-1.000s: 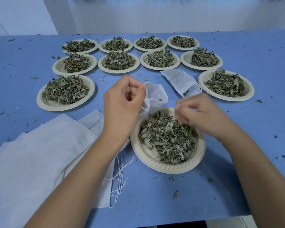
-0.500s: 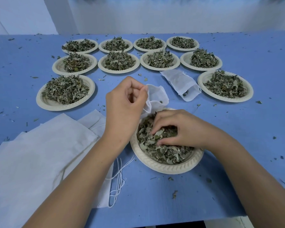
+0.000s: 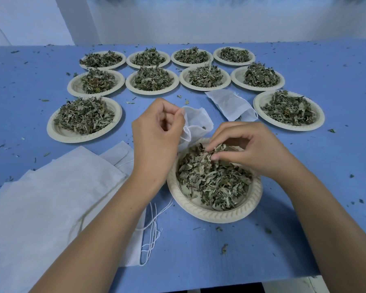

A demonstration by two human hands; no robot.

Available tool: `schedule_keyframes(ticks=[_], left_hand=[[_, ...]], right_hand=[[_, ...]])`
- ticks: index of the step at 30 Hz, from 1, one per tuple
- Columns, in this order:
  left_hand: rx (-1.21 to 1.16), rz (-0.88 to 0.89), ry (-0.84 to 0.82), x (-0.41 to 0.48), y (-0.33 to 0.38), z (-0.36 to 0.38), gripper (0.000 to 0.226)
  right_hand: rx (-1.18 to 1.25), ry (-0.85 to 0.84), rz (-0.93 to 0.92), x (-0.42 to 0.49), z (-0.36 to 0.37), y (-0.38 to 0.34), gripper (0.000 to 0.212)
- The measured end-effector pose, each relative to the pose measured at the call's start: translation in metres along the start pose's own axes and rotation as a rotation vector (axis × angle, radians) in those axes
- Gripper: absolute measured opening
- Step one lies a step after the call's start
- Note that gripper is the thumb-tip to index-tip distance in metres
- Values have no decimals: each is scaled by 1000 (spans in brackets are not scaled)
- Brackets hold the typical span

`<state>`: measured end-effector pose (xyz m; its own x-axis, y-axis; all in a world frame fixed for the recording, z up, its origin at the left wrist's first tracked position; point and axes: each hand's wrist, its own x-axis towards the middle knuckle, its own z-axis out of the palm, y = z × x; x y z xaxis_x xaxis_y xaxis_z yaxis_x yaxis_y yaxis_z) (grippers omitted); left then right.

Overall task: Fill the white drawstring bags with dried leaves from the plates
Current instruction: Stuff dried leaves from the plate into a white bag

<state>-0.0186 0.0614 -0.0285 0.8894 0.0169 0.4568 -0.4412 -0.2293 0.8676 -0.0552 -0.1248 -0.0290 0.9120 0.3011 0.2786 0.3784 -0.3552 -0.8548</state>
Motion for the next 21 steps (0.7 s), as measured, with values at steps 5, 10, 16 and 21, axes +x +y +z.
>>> schedule_keyframes(ticks=[5,10,16,21], left_hand=[[46,-31,-102,0,-3,2,21],[33,15,-186,-3,-1,5,16],[-40,74,-249,-8,2,6,15],[-54,78,-239,-9,1,7,15]], right_hand=[[347,201,-150,-1,2,-9,25],[405,447,-173,3,16,-9,25],[-33,540,-129,-1,25,-4,20],[-355,484,-95,1,23,-7,20]])
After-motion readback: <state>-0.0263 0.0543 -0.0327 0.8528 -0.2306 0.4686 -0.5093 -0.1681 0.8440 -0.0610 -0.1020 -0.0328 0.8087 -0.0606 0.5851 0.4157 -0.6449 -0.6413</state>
